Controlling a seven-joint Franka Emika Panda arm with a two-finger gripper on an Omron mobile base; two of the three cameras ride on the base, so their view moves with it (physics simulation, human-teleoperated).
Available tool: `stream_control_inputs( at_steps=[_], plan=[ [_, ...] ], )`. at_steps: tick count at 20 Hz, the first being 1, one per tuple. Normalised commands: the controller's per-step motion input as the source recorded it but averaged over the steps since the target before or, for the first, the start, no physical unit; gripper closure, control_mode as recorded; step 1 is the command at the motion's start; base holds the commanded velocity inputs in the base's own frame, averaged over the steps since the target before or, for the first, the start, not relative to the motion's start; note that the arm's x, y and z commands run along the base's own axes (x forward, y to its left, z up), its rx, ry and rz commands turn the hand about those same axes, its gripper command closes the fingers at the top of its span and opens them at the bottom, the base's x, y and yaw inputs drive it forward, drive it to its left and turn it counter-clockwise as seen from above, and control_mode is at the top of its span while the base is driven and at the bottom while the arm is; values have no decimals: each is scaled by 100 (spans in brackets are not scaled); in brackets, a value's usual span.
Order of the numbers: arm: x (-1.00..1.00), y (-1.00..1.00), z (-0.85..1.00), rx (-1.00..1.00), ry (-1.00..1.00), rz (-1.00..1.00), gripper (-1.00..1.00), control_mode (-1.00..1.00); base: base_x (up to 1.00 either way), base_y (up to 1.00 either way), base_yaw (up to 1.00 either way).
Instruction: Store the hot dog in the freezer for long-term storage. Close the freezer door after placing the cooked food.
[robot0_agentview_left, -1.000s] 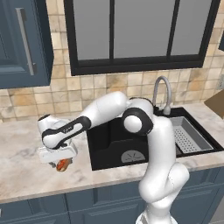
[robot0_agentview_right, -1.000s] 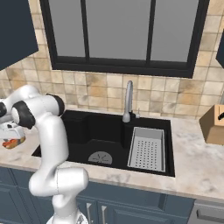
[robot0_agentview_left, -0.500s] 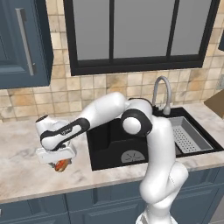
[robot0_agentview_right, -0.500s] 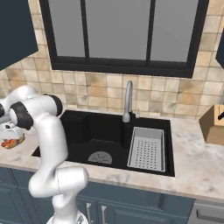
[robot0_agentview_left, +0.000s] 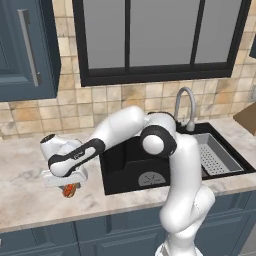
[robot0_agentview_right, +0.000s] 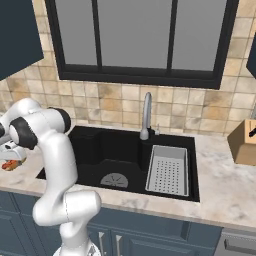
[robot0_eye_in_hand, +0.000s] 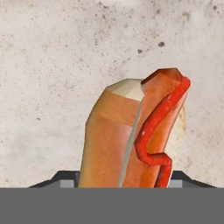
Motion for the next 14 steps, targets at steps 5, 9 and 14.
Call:
stream_control_inputs(
  at_steps=[5, 9, 14],
  plan=[
    [0, 0, 0, 0, 0, 0, 100, -100, 0, 0, 0],
    [-5, -29, 1, 3, 0, 0, 100, -100, 0, 0, 0],
    [0, -93, 31, 5, 0, 0, 100, -100, 0, 0, 0]
  ],
)
